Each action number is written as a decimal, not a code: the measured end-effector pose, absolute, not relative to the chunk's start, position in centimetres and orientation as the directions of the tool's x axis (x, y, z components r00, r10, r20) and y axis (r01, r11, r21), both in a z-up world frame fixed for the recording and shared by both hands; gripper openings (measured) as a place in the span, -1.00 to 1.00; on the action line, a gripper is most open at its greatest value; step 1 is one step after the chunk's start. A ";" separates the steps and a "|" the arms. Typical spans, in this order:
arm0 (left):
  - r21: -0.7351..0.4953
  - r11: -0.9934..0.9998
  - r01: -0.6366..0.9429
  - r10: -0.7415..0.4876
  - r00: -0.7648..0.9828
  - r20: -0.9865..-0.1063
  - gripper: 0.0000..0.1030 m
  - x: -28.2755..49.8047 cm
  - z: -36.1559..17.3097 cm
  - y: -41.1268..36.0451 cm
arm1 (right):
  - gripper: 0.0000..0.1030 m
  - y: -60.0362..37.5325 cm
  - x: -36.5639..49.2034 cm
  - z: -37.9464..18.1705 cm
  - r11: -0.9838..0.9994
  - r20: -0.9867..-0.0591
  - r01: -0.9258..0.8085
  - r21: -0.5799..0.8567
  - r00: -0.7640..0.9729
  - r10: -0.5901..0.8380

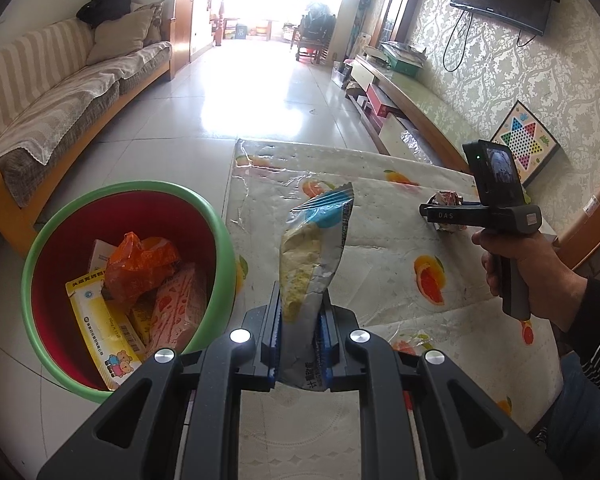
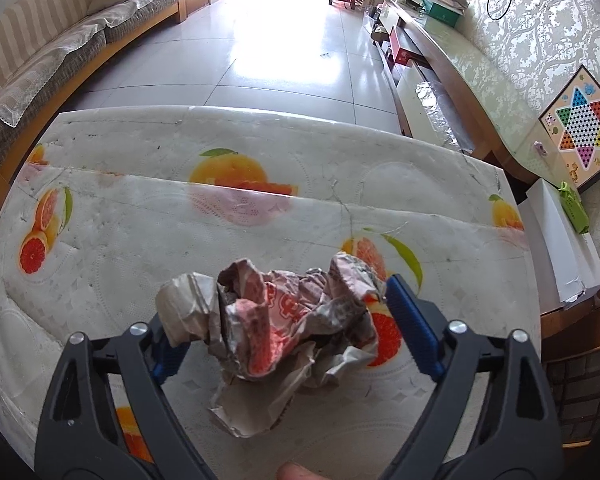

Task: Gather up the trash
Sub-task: 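Grasp the crumpled paper with the right gripper while the left gripper holds the snack bag, then carry the snack bag over the red bin and open the left gripper, then carry the crumpled paper over the red bin and open the right gripper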

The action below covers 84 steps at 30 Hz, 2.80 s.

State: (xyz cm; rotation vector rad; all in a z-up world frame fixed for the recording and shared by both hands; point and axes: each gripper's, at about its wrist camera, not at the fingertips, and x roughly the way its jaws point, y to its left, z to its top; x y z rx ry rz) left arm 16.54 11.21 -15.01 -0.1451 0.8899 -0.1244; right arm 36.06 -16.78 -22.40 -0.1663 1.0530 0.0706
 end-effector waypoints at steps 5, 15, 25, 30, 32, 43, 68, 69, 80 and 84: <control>-0.182 0.982 0.048 -0.171 0.628 -0.759 -0.75 16.4 -14.6 11.0 | 0.13 -16.7 35.8 -22.2 0.983 -0.862 -0.150 -0.108 0.507 -0.017; -0.176 0.983 0.062 -0.174 0.639 -0.750 -0.75 15.6 -13.1 10.5 | -0.08 -17.1 31.9 -19.4 0.979 -0.837 -0.180 -0.091 0.547 0.023; -0.142 0.987 0.081 -0.159 0.666 -0.729 -0.75 14.1 -10.3 9.1 | -0.08 -15.9 22.1 -13.3 0.965 -0.777 -0.257 -0.051 0.617 0.123; -0.122 0.991 0.055 -0.128 0.672 -0.730 -0.74 12.8 -9.7 10.0 | -0.08 -15.3 18.2 -11.0 0.960 -0.759 -0.280 -0.002 0.626 0.181; -0.118 0.992 0.044 -0.116 0.673 -0.730 -0.74 12.3 -9.7 10.6 | -0.08 -14.9 16.9 -10.3 0.957 -0.750 -0.290 0.006 0.632 0.196; -0.113 0.993 -0.027 -0.063 0.686 -0.725 -0.74 10.1 -10.1 14.2 | -0.08 -11.2 12.8 -6.7 0.942 -0.700 -0.336 0.023 0.667 0.255; -0.130 0.973 -0.189 0.016 0.622 -0.783 -0.67 16.3 -15.4 25.6 | -0.08 -0.7 13.2 -8.1 0.868 -0.723 -0.496 -0.021 0.608 0.329; -0.133 0.973 -0.188 0.013 0.620 -0.785 -0.66 16.6 -15.6 25.7 | -0.08 -0.6 13.3 -8.2 0.867 -0.724 -0.497 -0.023 0.607 0.328; -0.115 0.976 -0.183 0.017 0.594 -0.804 0.30 18.1 -17.4 25.4 | -0.08 -0.2 13.7 -9.1 0.868 -0.740 -0.496 -0.026 0.593 0.317; -0.108 0.977 -0.186 0.026 0.603 -0.797 0.42 17.2 -17.2 25.4 | -0.07 -0.3 13.8 -9.2 0.871 -0.743 -0.490 -0.023 0.592 0.313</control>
